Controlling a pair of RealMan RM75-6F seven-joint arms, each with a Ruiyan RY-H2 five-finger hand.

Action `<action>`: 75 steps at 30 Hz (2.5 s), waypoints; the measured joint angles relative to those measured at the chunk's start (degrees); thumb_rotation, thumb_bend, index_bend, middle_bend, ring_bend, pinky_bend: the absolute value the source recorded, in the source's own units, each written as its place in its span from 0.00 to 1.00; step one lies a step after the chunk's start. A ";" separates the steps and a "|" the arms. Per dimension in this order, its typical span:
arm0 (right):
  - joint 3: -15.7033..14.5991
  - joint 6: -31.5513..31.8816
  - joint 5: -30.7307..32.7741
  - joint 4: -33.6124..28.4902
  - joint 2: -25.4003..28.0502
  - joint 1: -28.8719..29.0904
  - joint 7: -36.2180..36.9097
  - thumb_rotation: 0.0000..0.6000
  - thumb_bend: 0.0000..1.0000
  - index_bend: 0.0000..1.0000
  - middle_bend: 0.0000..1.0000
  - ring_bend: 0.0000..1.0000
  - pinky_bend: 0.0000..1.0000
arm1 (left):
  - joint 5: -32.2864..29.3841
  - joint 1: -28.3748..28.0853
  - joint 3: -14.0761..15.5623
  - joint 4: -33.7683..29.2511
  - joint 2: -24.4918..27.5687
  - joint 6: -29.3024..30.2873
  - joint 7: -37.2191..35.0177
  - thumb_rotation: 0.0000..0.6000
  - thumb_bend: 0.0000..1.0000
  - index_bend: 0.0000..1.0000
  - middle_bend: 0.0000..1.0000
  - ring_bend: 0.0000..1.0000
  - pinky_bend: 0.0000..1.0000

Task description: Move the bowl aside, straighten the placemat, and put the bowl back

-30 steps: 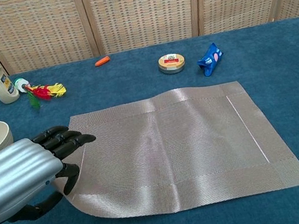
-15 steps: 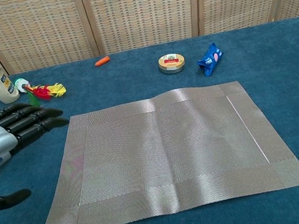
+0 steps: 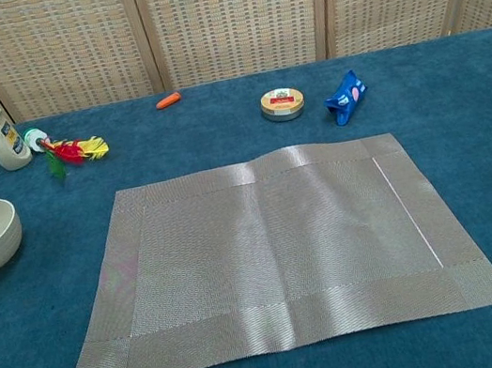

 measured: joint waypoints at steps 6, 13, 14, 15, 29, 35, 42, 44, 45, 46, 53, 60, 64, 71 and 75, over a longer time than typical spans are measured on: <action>-0.31 -0.46 -0.36 -0.09 -0.31 0.13 -1.01 1.00 0.20 0.11 0.00 0.00 0.00 | -5.79 1.21 -2.31 11.12 -1.62 -3.24 -7.36 1.00 0.27 0.33 0.00 0.00 0.00; -0.59 -0.67 -0.64 -0.09 -0.61 0.20 -1.52 1.00 0.20 0.11 0.00 0.00 0.00 | -9.66 1.30 -5.05 25.04 -7.05 -8.51 -14.83 1.00 0.27 0.39 0.00 0.00 0.00; -0.58 -0.65 -0.66 -0.09 -0.62 0.20 -1.54 1.00 0.20 0.11 0.00 0.00 0.00 | -9.88 1.21 -5.39 26.24 -7.74 -9.03 -15.54 1.00 0.28 0.40 0.00 0.00 0.00; -0.58 -0.62 -0.66 -0.10 -0.61 0.20 -1.51 1.00 0.20 0.11 0.00 0.00 0.00 | -10.06 1.11 -5.70 27.27 -8.38 -9.47 -16.11 1.00 0.28 0.41 0.00 0.00 0.00; -0.65 -0.16 -0.99 -0.08 -0.59 0.14 -1.22 1.00 0.20 0.11 0.00 0.00 0.00 | -9.74 -1.91 -8.43 34.78 -14.27 -13.53 -19.06 1.00 0.29 0.43 0.00 0.00 0.00; -0.59 -0.06 -0.91 -0.07 -0.59 0.10 -1.24 1.00 0.20 0.11 0.00 0.00 0.00 | -9.14 -2.73 -8.61 34.27 -14.94 -14.39 -18.03 1.00 0.30 0.46 0.00 0.00 0.00; -0.55 0.07 -0.82 -0.23 -0.42 0.04 -1.00 1.00 0.20 0.11 0.00 0.00 0.00 | -9.03 -2.95 -8.58 34.38 -16.02 -15.20 -16.56 1.00 0.35 0.49 0.00 0.00 0.00; -0.55 0.11 -0.85 -0.32 -0.38 0.03 -0.96 1.00 0.20 0.11 0.00 0.00 0.00 | -9.02 -2.96 -8.63 34.49 -16.28 -15.27 -16.41 1.00 0.39 0.51 0.00 0.00 0.00; -0.57 0.13 -0.87 -0.34 -0.37 0.02 -0.95 1.00 0.20 0.11 0.00 0.00 0.00 | -9.01 -2.96 -8.65 34.55 -16.36 -15.30 -16.37 1.00 0.40 0.53 0.00 0.00 0.00; -0.58 0.14 -0.90 -0.35 -0.36 0.02 -0.93 1.00 0.20 0.11 0.00 0.00 0.00 | -9.01 -2.95 -8.65 34.57 -16.46 -15.36 -16.34 1.00 0.43 0.54 0.00 0.00 0.00; -0.62 0.14 -0.97 -0.35 -0.30 0.04 -0.81 1.00 0.20 0.11 0.00 0.00 0.00 | -9.02 -2.80 -8.66 34.73 -17.08 -15.66 -15.96 1.00 0.49 0.58 0.00 0.00 0.00; -0.53 0.00 -0.73 -0.27 -0.29 0.07 -0.56 1.00 0.20 0.11 0.00 0.00 0.00 | -8.47 -2.68 -8.68 34.21 -16.88 -14.78 -15.97 1.00 0.53 0.61 0.00 0.00 0.00; -0.53 0.15 -0.84 -0.29 -0.27 0.08 -0.31 1.00 0.20 0.11 0.00 0.00 0.00 | -7.80 -2.55 -8.84 33.40 -16.35 -13.27 -15.81 1.00 0.56 0.64 0.00 0.00 0.00; -0.53 0.48 -1.01 -0.42 -0.15 -0.01 -0.20 1.00 0.20 0.11 0.00 0.00 0.00 | -7.49 -2.32 -8.88 32.28 -15.68 -12.82 -15.35 1.00 0.56 0.71 0.00 0.00 0.00; -0.51 0.54 -1.01 -0.46 -0.11 -0.03 -0.20 1.00 0.20 0.11 0.00 0.00 0.00 | -7.46 -2.24 -8.87 32.25 -15.74 -12.74 -15.14 1.00 0.56 0.70 0.00 0.00 0.00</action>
